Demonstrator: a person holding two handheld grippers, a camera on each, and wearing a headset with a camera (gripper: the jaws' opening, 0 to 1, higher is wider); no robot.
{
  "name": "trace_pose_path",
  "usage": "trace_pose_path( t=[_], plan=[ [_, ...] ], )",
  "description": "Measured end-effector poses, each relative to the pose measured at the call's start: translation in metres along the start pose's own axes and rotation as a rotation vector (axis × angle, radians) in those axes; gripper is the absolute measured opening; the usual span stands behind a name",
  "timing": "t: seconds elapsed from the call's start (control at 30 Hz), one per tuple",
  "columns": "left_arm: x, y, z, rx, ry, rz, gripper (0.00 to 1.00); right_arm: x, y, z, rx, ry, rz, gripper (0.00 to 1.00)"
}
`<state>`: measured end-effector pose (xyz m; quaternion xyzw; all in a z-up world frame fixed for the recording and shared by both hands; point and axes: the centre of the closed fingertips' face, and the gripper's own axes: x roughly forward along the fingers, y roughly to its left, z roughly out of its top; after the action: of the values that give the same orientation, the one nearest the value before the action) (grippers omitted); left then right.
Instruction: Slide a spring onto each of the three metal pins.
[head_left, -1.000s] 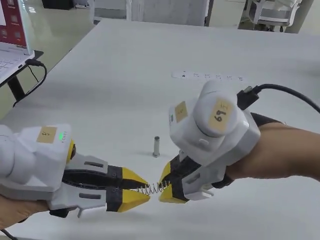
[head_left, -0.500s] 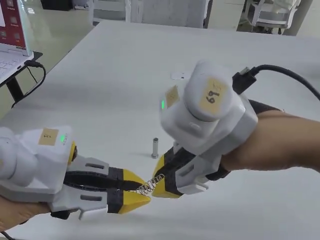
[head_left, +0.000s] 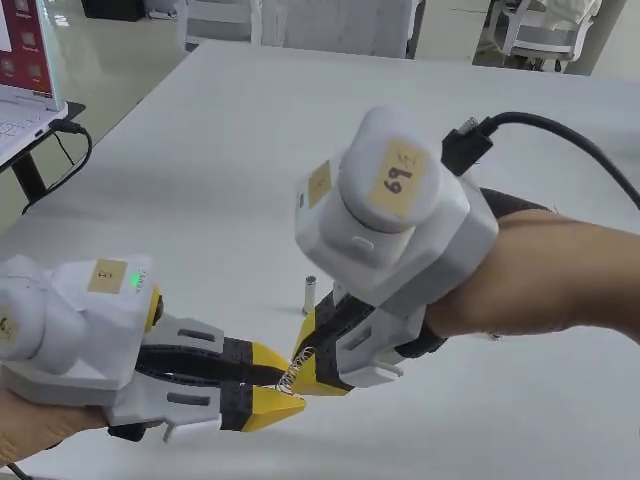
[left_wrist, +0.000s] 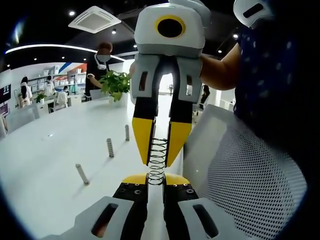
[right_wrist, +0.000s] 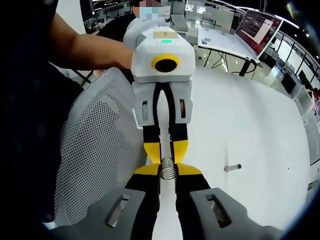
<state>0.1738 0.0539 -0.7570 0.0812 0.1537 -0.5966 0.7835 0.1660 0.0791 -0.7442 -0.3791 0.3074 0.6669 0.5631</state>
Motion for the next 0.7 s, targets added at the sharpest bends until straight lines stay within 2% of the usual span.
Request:
trace_pose_path(
  t=[0.57, 0.7],
  plan=[
    [0.0016, 0.0031, -0.0032, -0.002, 0.004, 0.004, 0.03, 0.0026, -0.0028, -0.0017, -0.007, 0.02, 0.007, 0.08],
    [0.0024, 0.0044, -0.0031, -0.005, 0.008, 0.006, 0.08, 0.0022, -0.0061, -0.0043, -0.013, 0.033, -0.002, 0.08]
  ],
)
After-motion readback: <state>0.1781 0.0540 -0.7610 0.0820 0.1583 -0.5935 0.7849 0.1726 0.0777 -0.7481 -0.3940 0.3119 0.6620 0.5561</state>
